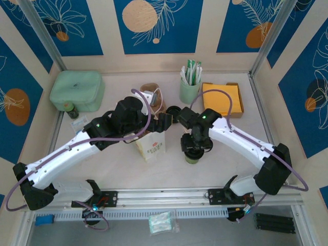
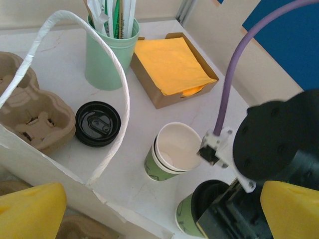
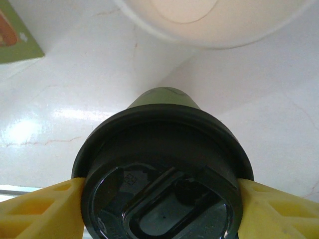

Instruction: Pack the takeout coffee

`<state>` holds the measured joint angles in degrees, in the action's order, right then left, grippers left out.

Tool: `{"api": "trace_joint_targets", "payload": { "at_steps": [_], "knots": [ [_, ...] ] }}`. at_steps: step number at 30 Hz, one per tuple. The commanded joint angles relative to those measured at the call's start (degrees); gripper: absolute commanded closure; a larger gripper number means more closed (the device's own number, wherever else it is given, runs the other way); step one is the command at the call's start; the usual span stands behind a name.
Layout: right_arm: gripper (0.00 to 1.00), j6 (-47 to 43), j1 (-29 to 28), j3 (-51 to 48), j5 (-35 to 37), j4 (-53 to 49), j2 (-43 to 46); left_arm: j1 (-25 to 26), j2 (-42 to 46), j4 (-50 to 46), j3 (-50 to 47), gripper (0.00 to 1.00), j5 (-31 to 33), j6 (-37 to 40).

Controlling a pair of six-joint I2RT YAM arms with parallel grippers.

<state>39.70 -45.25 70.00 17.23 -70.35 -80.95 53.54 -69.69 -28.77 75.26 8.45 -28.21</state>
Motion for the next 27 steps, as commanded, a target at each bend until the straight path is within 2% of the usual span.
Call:
{"api": "trace_joint_targets", "payload": {
  "at_steps": [1, 11, 27],
  "knots": [
    [0.30, 2.2, -2.3, 1.4, -1.5, 0.7, -1.9, 0.4, 0.9, -0.8, 0.8, 0.01, 1.6, -0.5],
    [0.30, 2.3, -5.0, 0.0, -1.8, 2.9, -4.4, 0.3, 2.2, -2.5, 0.8, 0.00, 2.8, -0.4],
    [0.29, 1.4, -5.1, -2.9, -0.5, 3.6, -6.0, 0.3, 1.9, -3.2, 1.4, 0.00, 2.6, -0.5]
  ]
}}
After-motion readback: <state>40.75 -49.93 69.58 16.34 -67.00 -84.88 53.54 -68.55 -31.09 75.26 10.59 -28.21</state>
